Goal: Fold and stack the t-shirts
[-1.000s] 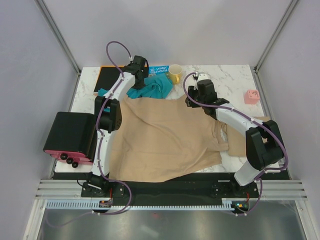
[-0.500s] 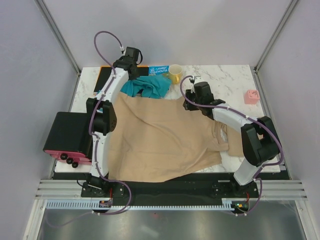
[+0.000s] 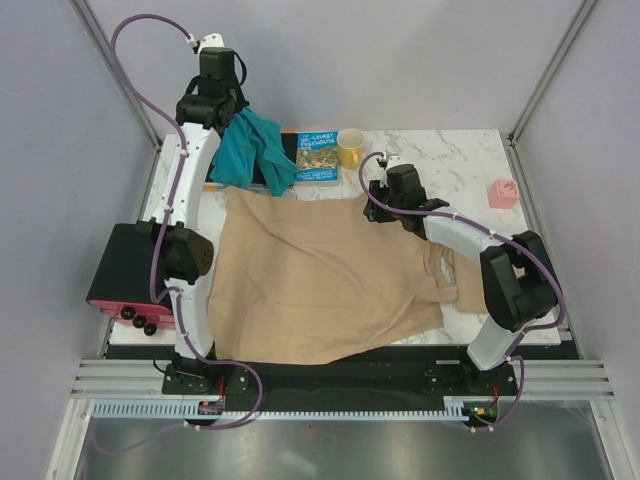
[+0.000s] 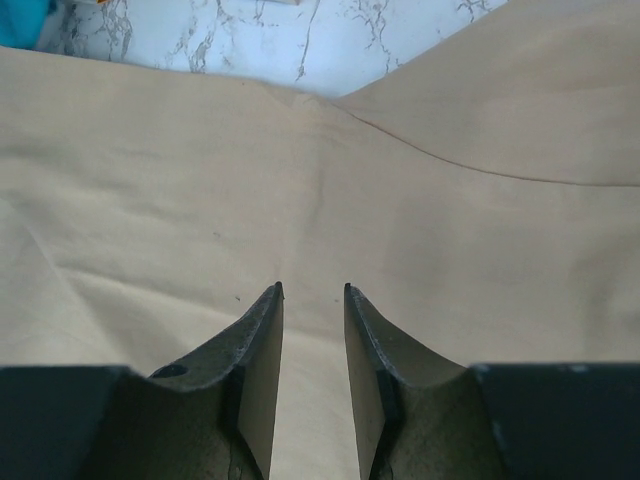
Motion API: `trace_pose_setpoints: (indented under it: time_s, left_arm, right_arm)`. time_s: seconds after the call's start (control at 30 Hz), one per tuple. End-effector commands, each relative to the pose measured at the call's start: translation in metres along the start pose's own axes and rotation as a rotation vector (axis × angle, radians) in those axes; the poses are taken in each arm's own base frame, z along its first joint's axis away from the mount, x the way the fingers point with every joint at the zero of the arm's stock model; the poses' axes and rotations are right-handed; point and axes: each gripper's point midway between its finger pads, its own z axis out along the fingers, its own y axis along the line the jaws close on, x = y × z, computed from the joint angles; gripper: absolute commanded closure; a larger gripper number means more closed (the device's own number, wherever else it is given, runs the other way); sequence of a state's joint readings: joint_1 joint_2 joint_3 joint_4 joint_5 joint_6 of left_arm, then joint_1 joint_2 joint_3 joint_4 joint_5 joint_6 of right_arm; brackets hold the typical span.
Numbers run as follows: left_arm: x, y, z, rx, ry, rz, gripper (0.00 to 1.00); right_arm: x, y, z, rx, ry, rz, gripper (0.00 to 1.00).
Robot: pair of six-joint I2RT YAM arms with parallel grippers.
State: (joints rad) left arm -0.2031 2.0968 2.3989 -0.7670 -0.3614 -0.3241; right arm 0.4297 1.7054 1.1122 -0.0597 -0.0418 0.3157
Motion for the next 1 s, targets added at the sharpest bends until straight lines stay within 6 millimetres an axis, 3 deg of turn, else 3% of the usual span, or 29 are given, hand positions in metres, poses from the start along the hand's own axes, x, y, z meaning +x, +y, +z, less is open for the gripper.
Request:
trace_pose_setpoints:
  time_s: [0.0,0.13,0.3,0.5,0.67,0.73,0.77,0.87,0.97]
  left_arm:
    - [-0.087,0.020,-0.041,0.011,-0.219,-0.045,0.98]
    - [-0.102,0.036,-0.036,0.010,-0.250,-0.066,0.98]
    - [-0.088,0.054,-0.014,-0.044,-0.213,-0.057,0.98]
    - [-0.037,0.069,0.035,-0.082,-0.079,-0.082,0.98]
    - [0.012,0.066,0.052,-0.062,0.056,-0.079,0.98]
    - [0.023,0.069,0.054,-0.074,0.087,-0.068,0.88]
    - [0.029,0.071,0.053,-0.080,0.102,-0.064,0.72]
    - [0.031,0.073,0.049,-0.082,0.111,-0.061,0.46]
    - [0.016,0.071,0.037,-0.071,0.077,-0.067,0.35]
  right_arm:
    - [-0.006,0.010,0.004,-0.040,-0.013,0.005,0.62]
    - [-0.004,0.010,0.005,-0.044,-0.006,0.004,0.62]
    - [-0.001,0.011,0.007,-0.051,0.008,0.002,0.62]
    - [0.002,0.012,0.008,-0.059,0.023,-0.002,0.62]
    - [0.004,0.013,0.010,-0.061,0.029,0.000,0.62]
    - [0.005,0.013,0.011,-0.062,0.031,0.001,0.62]
    - [0.005,0.013,0.011,-0.059,0.030,0.002,0.62]
    - [0.002,0.009,0.010,-0.030,0.009,0.000,0.62]
    - [-0.001,0.003,0.012,0.003,-0.003,-0.003,0.61]
